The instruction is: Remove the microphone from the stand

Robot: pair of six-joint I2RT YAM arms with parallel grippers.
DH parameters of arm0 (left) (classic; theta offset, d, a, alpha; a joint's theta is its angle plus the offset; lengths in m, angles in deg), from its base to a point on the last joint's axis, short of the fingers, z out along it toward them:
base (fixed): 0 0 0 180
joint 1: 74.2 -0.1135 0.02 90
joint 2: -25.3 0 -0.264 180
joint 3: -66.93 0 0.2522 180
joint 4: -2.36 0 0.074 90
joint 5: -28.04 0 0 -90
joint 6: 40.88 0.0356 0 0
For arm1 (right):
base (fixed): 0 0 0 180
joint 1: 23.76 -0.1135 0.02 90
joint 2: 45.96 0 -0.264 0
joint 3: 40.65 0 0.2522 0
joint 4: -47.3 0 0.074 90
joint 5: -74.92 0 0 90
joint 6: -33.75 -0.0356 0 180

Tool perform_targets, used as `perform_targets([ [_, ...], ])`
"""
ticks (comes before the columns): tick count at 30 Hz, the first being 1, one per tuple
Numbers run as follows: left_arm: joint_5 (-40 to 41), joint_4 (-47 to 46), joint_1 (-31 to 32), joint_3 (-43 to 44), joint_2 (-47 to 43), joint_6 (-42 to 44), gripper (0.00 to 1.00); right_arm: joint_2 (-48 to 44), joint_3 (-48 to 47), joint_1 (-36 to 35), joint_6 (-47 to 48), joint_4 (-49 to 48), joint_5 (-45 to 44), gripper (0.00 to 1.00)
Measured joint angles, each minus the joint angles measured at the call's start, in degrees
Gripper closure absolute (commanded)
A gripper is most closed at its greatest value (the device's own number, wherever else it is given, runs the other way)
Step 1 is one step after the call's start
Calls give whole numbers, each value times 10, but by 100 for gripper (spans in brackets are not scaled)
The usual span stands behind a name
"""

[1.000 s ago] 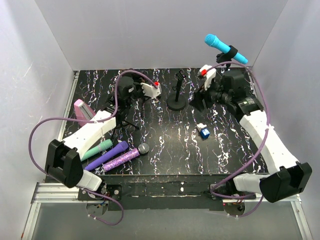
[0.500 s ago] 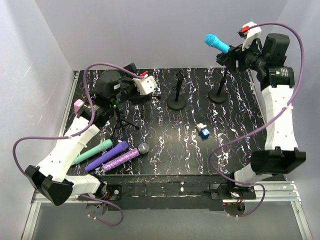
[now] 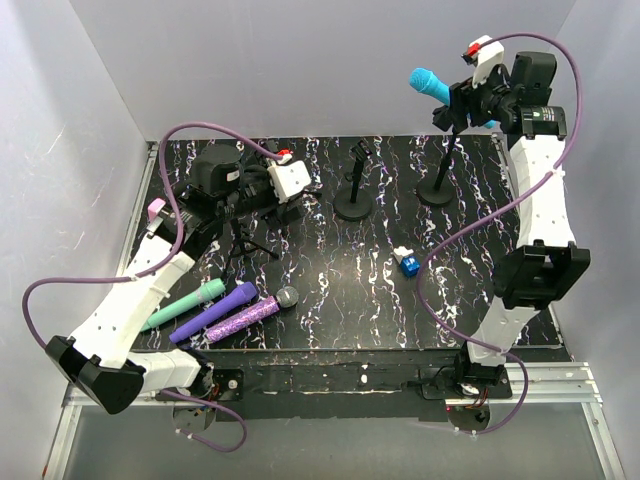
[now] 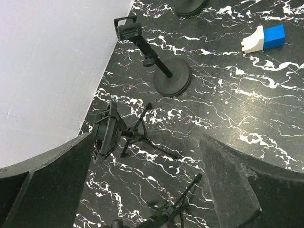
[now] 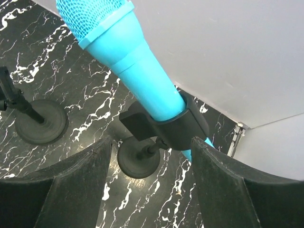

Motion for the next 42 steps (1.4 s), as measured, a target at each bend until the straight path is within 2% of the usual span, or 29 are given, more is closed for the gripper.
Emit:
perform_targets([
  [12,-17,13,0,15,7,-6,7,56,-56,-1,34,-16,36,30],
  [18,-28,13,0,21,15,-6,8,66,-27,-5,51,-63,29,35],
  [22,-31,13,0,24,24,-6,8,65,-7,-15,64,-106,18,30],
  [31,-38,13,0,26,27,-6,8,70,-24,-49,77,-99,33,27],
  [39,-41,13,0,27,27,-6,8,74,-35,-58,111,-101,11,35],
  [42,-43,14,0,29,29,-6,8,74,-16,-70,154,-118,-13,45],
])
